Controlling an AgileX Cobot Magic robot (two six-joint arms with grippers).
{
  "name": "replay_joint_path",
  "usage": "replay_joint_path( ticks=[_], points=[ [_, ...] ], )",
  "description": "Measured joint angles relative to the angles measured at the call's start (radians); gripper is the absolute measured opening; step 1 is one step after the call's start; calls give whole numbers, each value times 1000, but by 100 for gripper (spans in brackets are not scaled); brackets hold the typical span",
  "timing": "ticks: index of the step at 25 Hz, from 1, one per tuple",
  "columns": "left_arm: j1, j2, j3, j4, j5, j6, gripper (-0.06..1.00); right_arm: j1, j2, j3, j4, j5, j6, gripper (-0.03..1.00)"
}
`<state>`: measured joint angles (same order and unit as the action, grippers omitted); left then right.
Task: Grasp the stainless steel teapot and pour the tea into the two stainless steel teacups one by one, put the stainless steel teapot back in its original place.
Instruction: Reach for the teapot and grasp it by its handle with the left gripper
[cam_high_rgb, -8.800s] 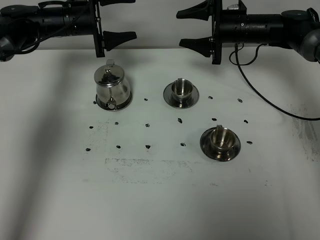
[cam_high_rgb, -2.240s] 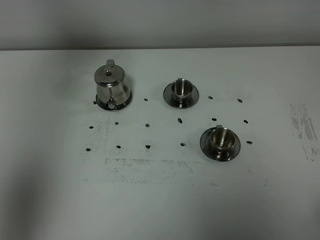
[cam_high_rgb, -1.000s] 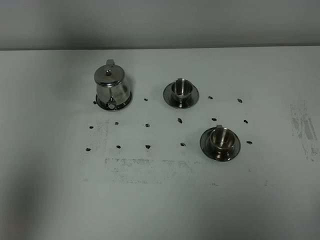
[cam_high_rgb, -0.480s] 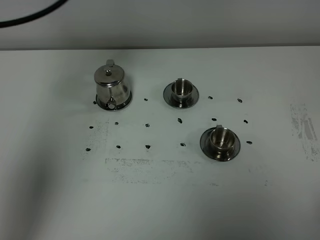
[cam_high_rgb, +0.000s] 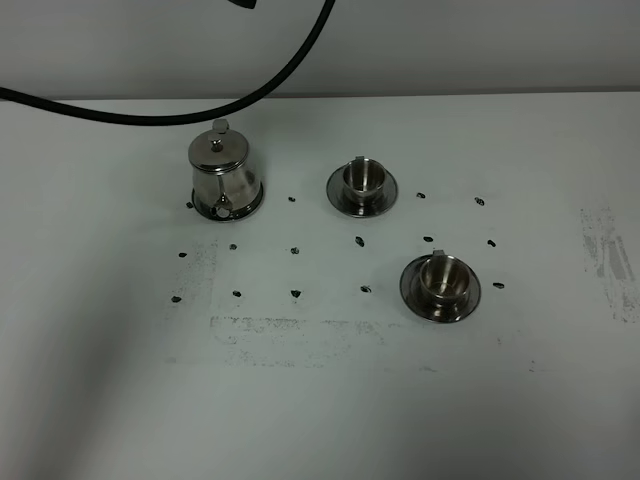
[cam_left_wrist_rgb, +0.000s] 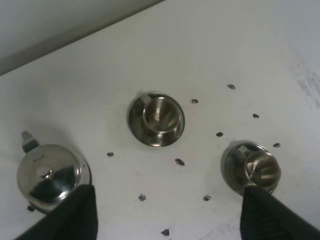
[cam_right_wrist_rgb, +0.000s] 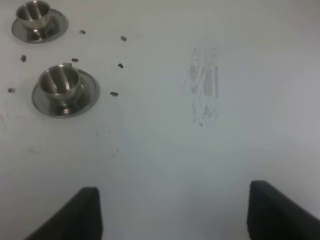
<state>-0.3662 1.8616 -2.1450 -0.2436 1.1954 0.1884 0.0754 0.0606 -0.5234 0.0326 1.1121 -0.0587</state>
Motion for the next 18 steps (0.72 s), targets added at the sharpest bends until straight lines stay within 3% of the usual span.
replay_joint_path(
  ticks=[8,18],
  points=[
    [-3,10,0,50,-1,-33,57,0,0,0,0,0,0,59],
    [-6,142,0,56,-2,-40,57,0,0,0,0,0,0,59]
  ],
)
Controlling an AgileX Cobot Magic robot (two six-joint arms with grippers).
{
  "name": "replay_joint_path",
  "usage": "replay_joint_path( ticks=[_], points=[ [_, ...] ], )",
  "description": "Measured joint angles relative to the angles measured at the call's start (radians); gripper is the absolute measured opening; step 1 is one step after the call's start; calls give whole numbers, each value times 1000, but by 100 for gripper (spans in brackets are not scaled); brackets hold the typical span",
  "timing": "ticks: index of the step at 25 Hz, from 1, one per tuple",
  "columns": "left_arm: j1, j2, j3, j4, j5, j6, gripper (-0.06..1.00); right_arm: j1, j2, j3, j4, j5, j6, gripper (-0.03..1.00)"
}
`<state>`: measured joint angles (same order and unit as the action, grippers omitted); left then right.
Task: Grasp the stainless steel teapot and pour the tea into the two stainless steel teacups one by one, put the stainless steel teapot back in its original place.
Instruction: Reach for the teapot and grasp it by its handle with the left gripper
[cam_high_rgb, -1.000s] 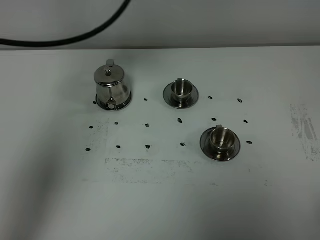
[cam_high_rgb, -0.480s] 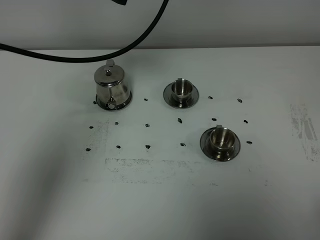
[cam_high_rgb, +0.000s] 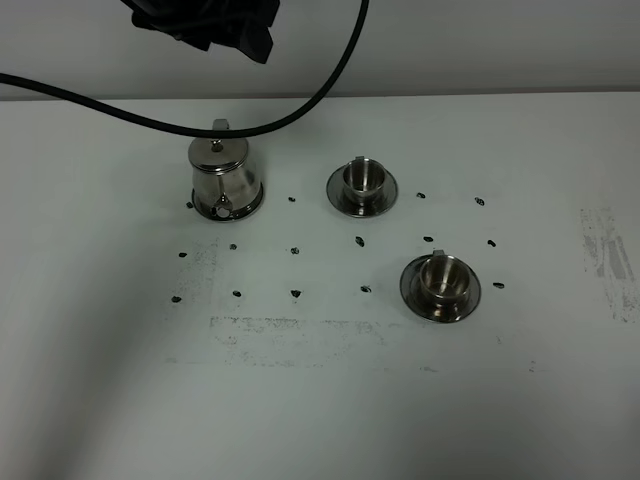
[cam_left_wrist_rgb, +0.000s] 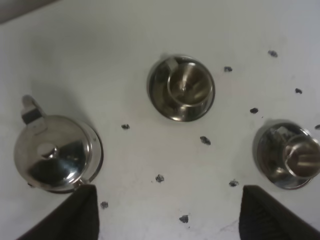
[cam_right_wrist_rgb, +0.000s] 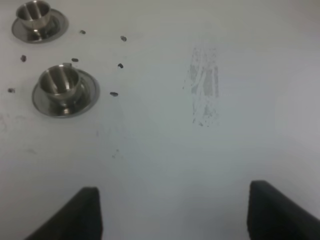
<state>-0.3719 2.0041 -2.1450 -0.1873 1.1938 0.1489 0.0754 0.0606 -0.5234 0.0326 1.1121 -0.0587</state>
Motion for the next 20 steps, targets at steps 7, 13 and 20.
replay_joint_path(
  ticks=[7,13,20],
  points=[
    [-54,53,0,56,-22,-1,57,0,0,0,0,0,0,59],
    [-78,75,0,302,-191,-26,57,0,0,0,0,0,0,59],
    [-102,146,0,435,-306,-47,57,0,0,0,0,0,0,59]
  ],
)
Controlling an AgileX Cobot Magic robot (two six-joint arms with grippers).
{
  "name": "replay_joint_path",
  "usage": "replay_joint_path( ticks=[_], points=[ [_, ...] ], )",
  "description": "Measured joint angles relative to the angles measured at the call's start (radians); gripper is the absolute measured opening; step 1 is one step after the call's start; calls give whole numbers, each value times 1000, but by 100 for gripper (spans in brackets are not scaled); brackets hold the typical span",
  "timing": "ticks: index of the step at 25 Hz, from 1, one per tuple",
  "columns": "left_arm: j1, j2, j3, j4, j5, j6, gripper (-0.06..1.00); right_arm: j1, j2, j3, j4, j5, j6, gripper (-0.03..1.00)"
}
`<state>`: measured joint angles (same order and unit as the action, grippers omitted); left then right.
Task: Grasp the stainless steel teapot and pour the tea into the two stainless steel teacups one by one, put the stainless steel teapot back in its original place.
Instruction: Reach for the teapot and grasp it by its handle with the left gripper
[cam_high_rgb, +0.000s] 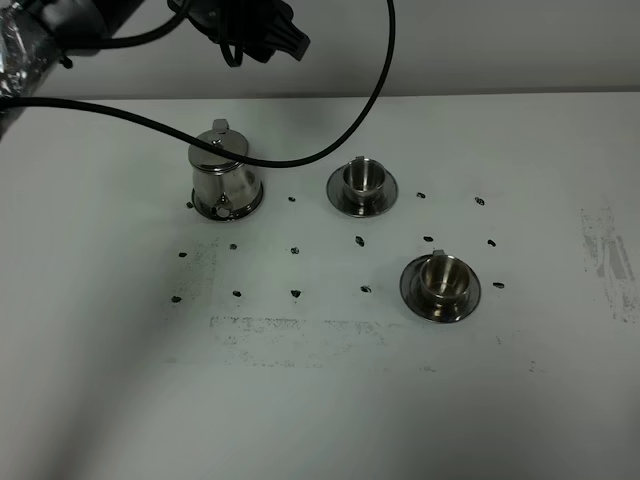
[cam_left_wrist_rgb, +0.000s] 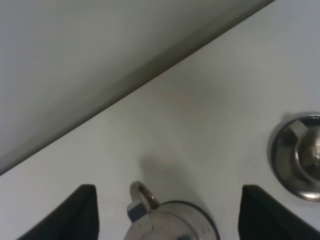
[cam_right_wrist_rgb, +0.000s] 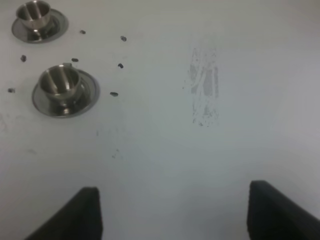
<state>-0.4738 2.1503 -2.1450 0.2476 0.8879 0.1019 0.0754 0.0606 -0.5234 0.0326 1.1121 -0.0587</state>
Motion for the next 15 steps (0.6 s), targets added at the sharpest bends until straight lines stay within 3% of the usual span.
replay_joint_path(
  ticks=[4,15],
  points=[
    [-4,62,0,57,-32,-50,53,0,0,0,0,0,0,59],
    [18,169,0,162,-76,-48,49,0,0,0,0,0,0,59]
  ],
)
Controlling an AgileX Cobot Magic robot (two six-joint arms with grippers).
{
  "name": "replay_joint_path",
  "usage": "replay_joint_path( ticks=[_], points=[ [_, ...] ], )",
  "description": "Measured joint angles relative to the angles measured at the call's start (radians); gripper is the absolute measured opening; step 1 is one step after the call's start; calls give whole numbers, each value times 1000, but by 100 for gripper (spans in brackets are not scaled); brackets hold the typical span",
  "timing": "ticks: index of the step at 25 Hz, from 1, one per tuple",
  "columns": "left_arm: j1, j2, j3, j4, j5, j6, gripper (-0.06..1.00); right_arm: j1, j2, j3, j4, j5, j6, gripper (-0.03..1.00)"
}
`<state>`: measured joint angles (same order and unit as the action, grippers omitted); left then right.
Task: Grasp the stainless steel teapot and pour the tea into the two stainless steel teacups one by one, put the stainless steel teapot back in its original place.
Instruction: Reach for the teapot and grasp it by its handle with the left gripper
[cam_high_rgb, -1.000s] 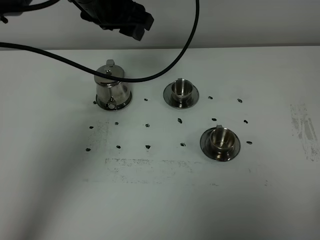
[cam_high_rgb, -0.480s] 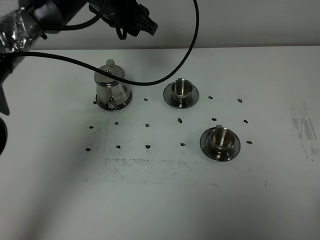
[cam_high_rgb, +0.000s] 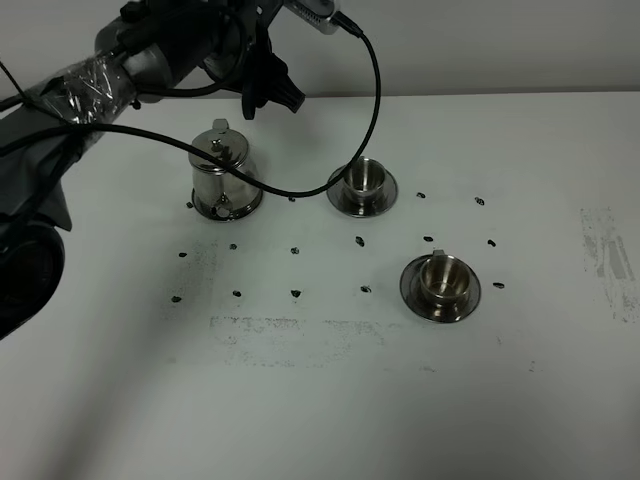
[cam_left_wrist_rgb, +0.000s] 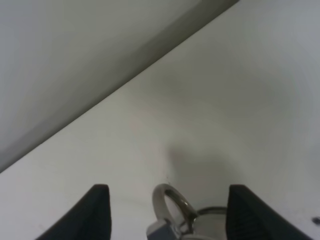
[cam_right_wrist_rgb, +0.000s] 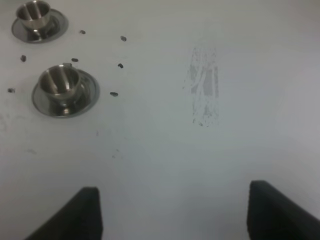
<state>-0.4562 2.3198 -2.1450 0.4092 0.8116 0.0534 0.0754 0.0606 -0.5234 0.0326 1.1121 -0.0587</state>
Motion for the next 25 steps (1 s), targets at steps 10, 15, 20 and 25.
replay_joint_path(
  ticks=[10,15,20,25],
  points=[
    [48,41,0,21,-20,-1,49,0,0,0,0,0,0,59],
    [75,43,0,29,-22,-1,49,0,0,0,0,0,0,59],
    [82,61,0,26,-63,0,49,0,0,0,0,0,0,59],
    [82,91,0,13,-103,1,49,0,0,0,0,0,0,59]
  ],
)
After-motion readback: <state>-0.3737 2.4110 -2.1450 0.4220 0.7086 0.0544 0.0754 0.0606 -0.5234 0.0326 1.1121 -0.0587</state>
